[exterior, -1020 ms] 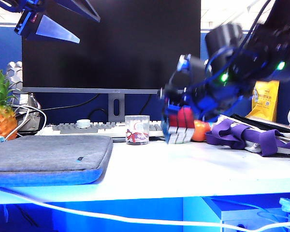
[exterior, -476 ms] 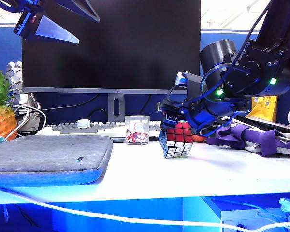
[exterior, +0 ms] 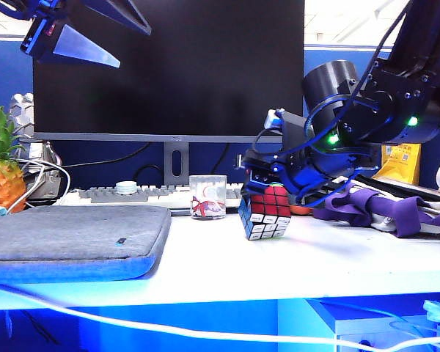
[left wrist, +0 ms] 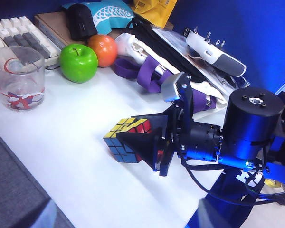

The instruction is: Rotate the Rubik's Cube so that its red face is facing towards you.

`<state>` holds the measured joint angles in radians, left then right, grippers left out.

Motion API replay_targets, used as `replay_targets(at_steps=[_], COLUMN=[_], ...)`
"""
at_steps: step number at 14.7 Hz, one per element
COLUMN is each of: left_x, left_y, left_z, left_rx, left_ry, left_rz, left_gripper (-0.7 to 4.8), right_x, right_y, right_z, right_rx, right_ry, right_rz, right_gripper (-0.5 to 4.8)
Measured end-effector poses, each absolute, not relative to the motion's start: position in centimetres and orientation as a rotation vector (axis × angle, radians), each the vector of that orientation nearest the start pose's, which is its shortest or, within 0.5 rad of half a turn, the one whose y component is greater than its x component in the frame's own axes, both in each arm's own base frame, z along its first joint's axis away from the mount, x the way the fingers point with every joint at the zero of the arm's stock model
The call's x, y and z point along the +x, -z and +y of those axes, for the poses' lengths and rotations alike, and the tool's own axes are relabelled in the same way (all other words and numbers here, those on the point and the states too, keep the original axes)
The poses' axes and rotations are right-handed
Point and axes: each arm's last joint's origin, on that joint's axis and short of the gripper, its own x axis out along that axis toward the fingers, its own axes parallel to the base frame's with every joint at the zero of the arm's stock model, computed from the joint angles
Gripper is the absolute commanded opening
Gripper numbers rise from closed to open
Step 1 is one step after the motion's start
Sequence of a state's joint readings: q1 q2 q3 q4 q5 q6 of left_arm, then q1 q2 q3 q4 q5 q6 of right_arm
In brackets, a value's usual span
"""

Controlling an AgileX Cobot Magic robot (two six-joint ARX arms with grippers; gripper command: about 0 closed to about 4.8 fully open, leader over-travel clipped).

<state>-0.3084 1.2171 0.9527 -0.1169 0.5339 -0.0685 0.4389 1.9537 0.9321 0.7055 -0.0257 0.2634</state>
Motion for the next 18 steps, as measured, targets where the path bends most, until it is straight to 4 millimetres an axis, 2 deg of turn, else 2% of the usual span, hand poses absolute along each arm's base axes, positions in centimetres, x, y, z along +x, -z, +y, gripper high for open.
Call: replay_targets(at_steps=[1,2,5,13,14,16,18], left_x=[25.0,25.0,24.9,24.9,24.9,24.9,24.9], left_y=[-31.1,-31.1,-31.0,-30.9,-30.9,-30.8,-30.8], left_z=[-9.5,-9.5,-9.5,-9.5,-9.5,-9.5,-9.5], left_rx=[-0.108,-0.108,-0.109,-0.109,-0.110,-0.111,-0.112], left_ry=[0.818,0.818,0.818,0.817,0.817,0.816,0.816], left_rz=[0.419,0.419,0.426,0.433,0.439,0.445,0.453], left_gripper=[3.95,3.95,3.95,3.95,3.95,3.95,3.95], right_x=[35.2,35.2,35.1,35.4,36.1,38.5,39.7], right_y=[-14.1,-14.1,-13.6,-13.9,-14.7,-17.9,-20.2], right_z=[16.6,16.6,16.6,16.7,17.0,17.7,17.8], right_rx=[0.191,0.190,0.184,0.184,0.181,0.110,0.081], right_ry=[-0.417,-0.417,-0.411,-0.431,-0.430,-0.420,-0.408], right_rz=[0.370,0.371,0.414,0.420,0.435,0.503,0.556], right_gripper=[4.10,4.79,4.79,4.79,4.79,4.79,4.79])
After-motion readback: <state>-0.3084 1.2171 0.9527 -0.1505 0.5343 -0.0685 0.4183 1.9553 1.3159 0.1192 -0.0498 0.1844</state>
